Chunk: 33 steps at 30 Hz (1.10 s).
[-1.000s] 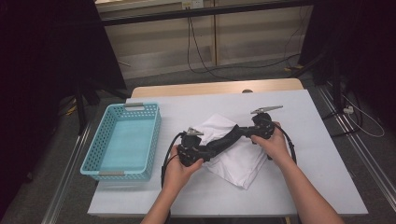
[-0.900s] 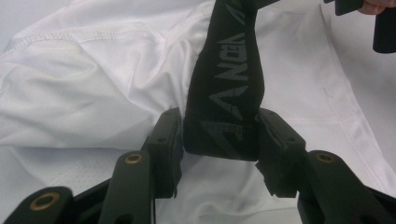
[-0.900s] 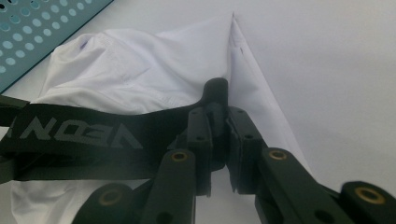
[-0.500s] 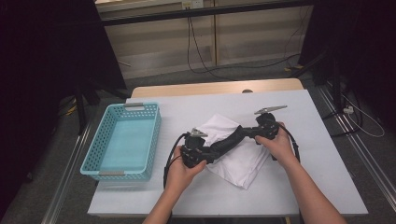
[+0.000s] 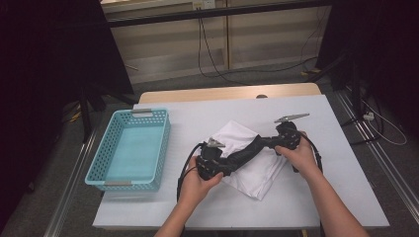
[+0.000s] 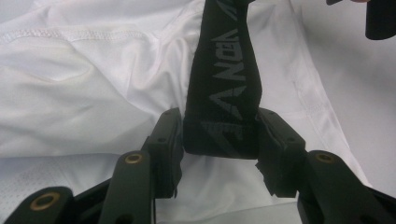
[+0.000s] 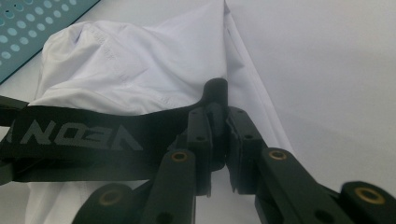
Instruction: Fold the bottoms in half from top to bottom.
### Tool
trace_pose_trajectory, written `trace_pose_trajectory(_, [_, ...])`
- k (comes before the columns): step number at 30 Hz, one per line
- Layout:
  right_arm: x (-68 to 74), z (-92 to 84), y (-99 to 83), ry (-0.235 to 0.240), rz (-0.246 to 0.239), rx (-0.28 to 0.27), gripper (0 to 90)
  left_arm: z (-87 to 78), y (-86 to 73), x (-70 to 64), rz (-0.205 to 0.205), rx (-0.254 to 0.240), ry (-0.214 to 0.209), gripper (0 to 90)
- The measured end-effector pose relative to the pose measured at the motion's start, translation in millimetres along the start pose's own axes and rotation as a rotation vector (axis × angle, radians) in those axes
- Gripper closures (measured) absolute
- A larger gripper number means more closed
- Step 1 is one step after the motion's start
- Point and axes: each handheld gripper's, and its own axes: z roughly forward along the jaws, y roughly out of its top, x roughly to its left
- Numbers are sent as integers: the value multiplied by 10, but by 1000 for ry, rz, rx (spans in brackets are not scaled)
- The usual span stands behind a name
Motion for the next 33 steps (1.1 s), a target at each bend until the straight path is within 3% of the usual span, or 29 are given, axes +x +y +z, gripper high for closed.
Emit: trace_pose_trajectory(33, [-11,-129,-74,-23,-19,36,814,49,-3,-136,22,11,-33,547])
